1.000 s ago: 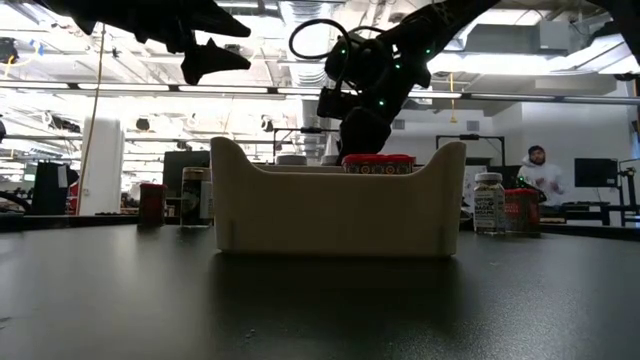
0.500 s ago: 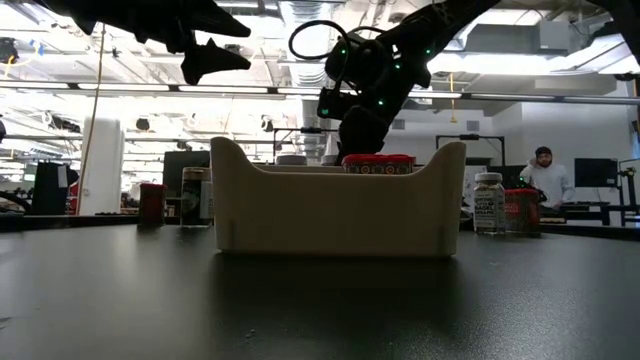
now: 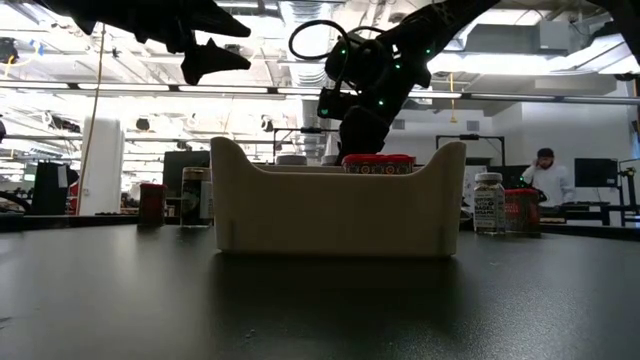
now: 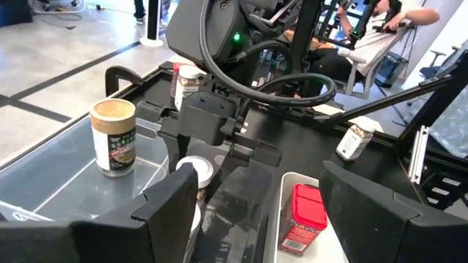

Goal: Sort spices by type
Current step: Put the top left white seasoning bottle into the black transparent bin aligned with the other white seasoning bottle, then put the top white seasoning bottle into the black transparent bin aligned with the other white seasoning bottles

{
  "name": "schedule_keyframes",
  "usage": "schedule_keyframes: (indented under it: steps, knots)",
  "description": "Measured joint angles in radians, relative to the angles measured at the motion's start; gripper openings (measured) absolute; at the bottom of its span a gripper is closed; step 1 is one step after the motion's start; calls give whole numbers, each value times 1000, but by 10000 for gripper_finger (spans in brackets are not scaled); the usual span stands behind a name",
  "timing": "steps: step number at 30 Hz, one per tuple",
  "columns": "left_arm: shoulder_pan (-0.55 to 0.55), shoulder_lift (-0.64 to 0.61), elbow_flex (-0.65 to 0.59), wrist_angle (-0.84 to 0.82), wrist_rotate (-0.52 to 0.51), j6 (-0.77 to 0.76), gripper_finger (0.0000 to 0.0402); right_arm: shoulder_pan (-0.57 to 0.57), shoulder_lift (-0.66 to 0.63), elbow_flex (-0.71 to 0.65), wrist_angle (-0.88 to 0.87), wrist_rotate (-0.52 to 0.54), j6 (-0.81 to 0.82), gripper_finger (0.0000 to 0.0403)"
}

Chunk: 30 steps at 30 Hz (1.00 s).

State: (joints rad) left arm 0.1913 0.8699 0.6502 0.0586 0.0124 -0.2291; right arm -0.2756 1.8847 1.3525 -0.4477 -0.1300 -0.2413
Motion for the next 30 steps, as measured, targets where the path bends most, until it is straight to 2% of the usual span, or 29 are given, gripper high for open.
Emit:
schedule_keyframes:
  steps: [4,16,25,30]
  knots:
    - [0,0,0,0,0,0,272,0,0,0,0,-1,0,258]
    - [0,0,0,0,0,-3,272,-1,-17,7,-9,-1,-29,345]
    - [0,0,0,-2,0,-3,272,-9,-135,89,-108,-1,-28,352]
    - [0,0,0,-15,0,-3,272,-23,-236,89,-187,-1,70,352]
